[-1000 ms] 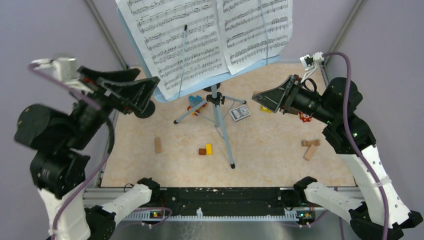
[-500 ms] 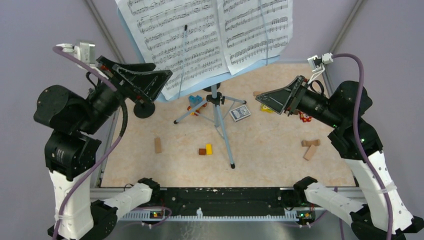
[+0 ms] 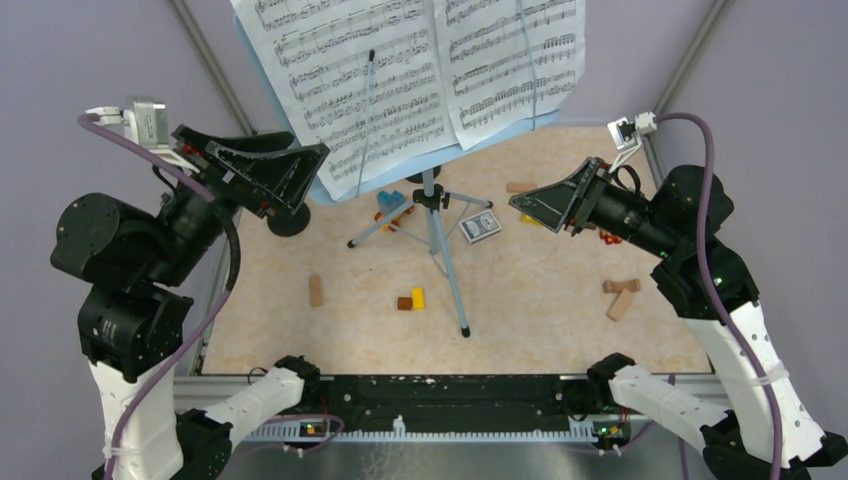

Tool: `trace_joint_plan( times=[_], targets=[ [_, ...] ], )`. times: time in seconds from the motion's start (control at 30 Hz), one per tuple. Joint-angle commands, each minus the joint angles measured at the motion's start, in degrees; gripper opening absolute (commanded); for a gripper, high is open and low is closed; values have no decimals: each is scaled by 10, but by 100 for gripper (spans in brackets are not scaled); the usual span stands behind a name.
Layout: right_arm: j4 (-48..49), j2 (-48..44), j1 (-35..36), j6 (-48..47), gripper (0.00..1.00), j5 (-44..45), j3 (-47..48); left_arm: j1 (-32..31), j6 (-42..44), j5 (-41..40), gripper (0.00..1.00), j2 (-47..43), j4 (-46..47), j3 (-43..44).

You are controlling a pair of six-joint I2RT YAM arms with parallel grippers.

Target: Pack up the instrument practice props

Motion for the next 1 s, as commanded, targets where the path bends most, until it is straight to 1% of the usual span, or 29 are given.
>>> trace_joint_plan(
  times=[0.0, 0.17, 0.27, 0.97],
  targets=[
    [8, -7, 0, -1, 46, 4, 2, -1, 11, -19, 93, -3, 24, -14],
    [0, -8, 0, -6, 46, 10, -2, -1, 20, -48, 95, -12, 25, -24],
    [2, -9, 0, -6, 46, 9, -7, -1, 22, -52, 95, -16, 25, -29],
    [-5, -18, 0, -18, 46, 15, -32, -1, 13, -36, 95, -9, 55, -70]
  ],
)
